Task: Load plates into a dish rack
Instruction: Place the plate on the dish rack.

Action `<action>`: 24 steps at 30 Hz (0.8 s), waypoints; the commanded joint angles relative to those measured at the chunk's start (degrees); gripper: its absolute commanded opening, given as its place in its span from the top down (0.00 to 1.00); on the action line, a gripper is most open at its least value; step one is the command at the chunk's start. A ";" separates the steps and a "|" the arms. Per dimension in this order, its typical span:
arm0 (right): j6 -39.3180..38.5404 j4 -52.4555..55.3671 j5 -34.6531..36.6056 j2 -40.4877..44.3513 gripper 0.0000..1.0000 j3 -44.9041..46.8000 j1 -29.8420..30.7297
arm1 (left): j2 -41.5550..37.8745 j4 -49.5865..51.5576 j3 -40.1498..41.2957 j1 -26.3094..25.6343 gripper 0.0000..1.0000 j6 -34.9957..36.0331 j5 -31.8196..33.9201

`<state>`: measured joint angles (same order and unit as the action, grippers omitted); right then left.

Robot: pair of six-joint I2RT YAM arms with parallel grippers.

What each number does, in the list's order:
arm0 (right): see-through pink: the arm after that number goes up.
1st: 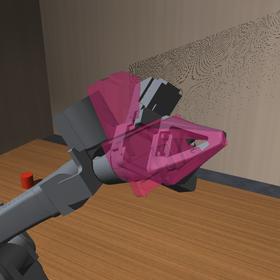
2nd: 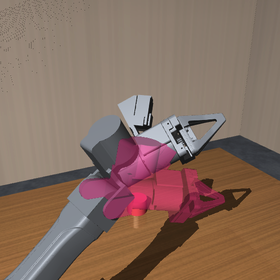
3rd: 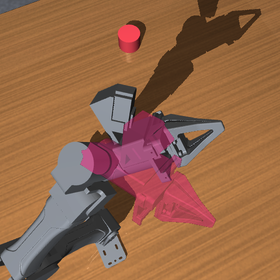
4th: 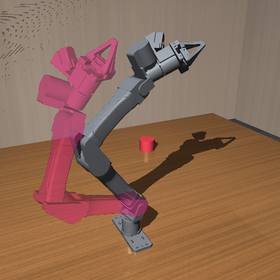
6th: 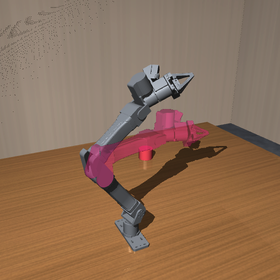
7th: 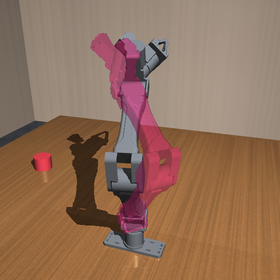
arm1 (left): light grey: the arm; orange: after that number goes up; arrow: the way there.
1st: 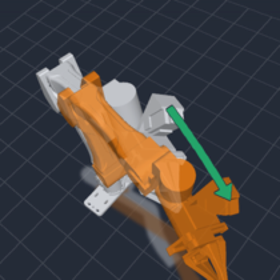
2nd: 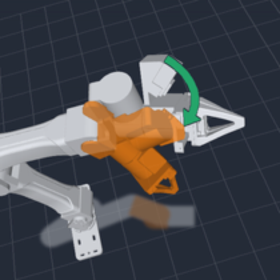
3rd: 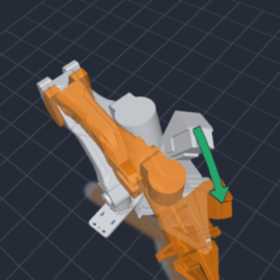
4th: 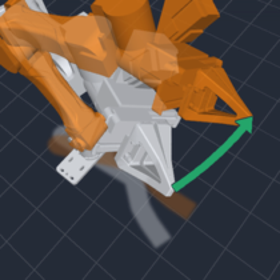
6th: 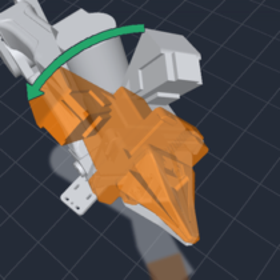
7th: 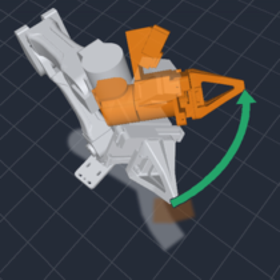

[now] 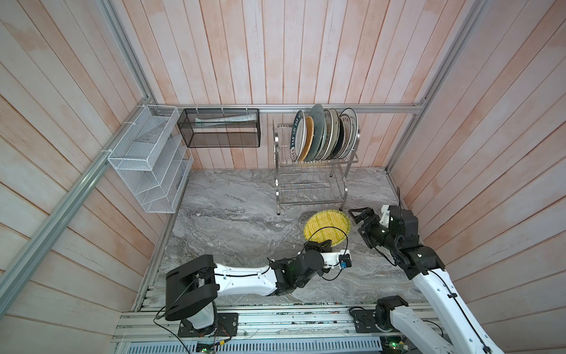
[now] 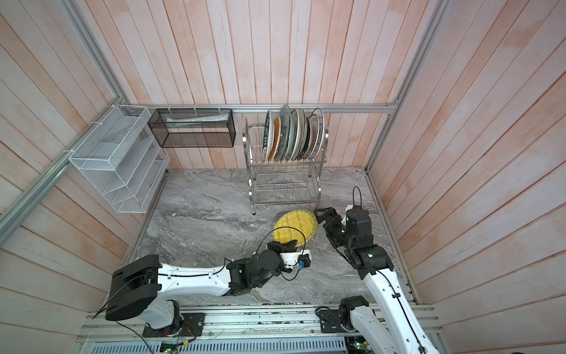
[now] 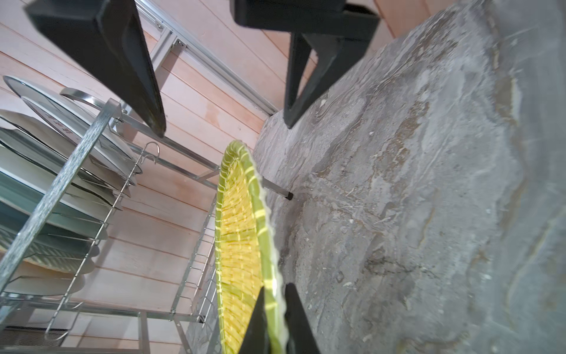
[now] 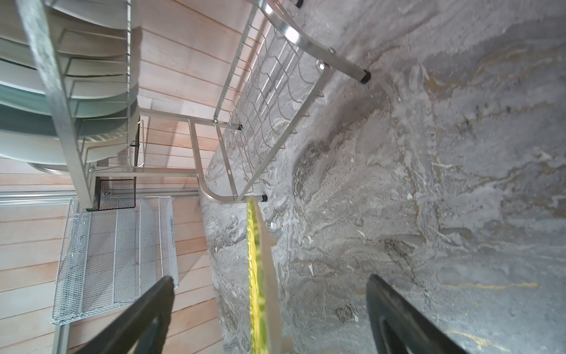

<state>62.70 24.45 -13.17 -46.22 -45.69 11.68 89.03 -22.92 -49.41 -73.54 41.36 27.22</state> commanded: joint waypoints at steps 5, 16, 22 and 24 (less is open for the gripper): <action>-13.13 -7.68 0.88 0.72 0.02 -3.28 -1.84 | -18.02 12.51 3.70 -0.28 1.00 -15.05 -14.49; -23.70 -17.47 -9.73 7.51 0.02 1.55 -2.28 | -36.90 11.19 -2.39 -0.29 1.00 -21.91 -22.20; -23.93 -19.21 -13.44 9.80 0.02 6.58 -2.30 | -31.57 -1.97 -12.39 -0.05 1.00 -23.14 -12.87; -24.05 -19.34 -13.99 10.97 0.02 8.02 -2.32 | -27.70 -5.70 -16.75 1.25 1.00 -21.89 -10.41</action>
<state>40.18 7.25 -24.36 -36.91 -38.94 9.61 58.06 -17.12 -61.12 -73.34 19.25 11.51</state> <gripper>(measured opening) 0.979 0.093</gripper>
